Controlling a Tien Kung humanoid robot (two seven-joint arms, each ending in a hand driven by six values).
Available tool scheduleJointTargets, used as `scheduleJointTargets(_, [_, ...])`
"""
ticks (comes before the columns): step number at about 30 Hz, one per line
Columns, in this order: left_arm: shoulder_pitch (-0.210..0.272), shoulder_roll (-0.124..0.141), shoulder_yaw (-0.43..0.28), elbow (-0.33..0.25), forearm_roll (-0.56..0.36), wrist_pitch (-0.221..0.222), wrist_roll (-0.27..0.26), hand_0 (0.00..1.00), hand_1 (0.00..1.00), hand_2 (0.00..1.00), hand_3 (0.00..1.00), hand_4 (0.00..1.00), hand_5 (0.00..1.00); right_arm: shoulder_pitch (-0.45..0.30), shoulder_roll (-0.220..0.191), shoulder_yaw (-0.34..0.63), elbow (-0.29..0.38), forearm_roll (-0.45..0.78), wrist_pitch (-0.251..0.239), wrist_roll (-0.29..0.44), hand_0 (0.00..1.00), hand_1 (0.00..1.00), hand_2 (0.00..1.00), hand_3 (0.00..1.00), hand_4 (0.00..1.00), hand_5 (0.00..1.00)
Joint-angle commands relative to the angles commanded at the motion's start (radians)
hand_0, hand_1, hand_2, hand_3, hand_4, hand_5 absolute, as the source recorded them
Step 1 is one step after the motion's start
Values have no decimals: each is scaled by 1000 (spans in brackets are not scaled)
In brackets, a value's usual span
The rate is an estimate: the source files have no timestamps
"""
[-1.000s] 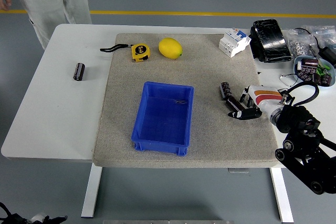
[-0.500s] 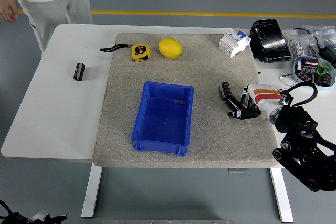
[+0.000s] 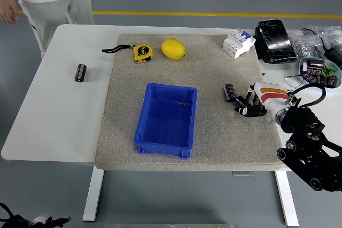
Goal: Pick up the battery,place it into the box
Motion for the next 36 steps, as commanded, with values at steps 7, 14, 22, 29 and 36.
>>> scheduleJointTargets(7, [-1, 0, -2, 0, 2, 0, 0, 589, 540, 633, 691, 711, 706, -3, -2, 4, 17, 2, 0, 12, 358, 376, 391, 454, 836, 2])
scheduleJointTargets(14, [0, 0, -3, 0, 4, 0, 0, 589, 539, 633, 691, 711, 706, -4, -1, 7, 17, -15, 11, 18, 432, 392, 400, 452, 782, 2])
scheduleJointTargets(22, [-1, 0, 1, 0, -2, 1, -1, 590, 540, 634, 691, 711, 706, -4, 0, 12, 14, -23, 14, 18, 438, 397, 411, 450, 741, 2])
scheduleJointTargets(29, [0, 1, 1, 1, -3, 1, -2, 588, 540, 634, 691, 711, 706, -3, -8, 25, 35, -40, 22, 17, 438, 400, 414, 451, 750, 2])
scheduleJointTargets(36, [3, 4, -4, 0, 7, -3, 3, 590, 539, 631, 691, 712, 705, 8, -20, 29, 66, -57, 40, 14, 452, 409, 417, 452, 746, 2])
